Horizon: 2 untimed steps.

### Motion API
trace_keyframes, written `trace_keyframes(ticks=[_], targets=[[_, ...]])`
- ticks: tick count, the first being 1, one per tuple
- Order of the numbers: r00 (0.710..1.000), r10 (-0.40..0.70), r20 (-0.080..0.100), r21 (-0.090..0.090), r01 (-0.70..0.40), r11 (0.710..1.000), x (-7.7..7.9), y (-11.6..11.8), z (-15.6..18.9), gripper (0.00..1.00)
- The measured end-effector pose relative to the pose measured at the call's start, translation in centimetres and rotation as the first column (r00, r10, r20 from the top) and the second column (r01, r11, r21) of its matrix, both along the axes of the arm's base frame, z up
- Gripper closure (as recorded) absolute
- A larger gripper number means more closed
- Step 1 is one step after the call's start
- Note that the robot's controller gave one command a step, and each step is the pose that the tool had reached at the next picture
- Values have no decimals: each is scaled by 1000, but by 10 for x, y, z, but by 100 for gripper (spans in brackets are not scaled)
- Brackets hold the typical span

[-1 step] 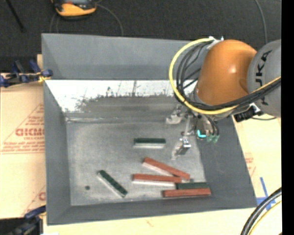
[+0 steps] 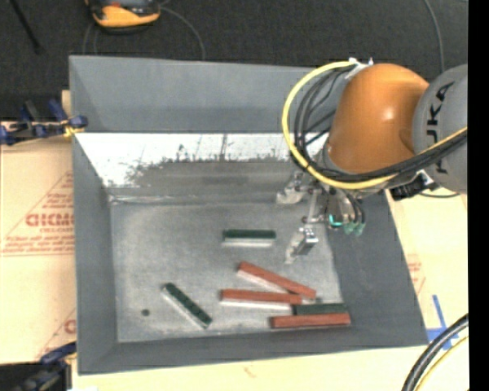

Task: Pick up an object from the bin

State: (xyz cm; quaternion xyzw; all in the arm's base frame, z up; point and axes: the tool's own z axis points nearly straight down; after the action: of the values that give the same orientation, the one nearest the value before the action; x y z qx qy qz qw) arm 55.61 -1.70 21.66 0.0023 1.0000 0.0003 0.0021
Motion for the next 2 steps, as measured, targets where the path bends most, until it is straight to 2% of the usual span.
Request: trace_keyframes(ticks=[1, 2], targets=[[1000, 1, 0, 0, -1, 1000, 1, 0, -1, 0], [974, 225, -10, 3, -225, 974, 7, -31, -11, 0]])
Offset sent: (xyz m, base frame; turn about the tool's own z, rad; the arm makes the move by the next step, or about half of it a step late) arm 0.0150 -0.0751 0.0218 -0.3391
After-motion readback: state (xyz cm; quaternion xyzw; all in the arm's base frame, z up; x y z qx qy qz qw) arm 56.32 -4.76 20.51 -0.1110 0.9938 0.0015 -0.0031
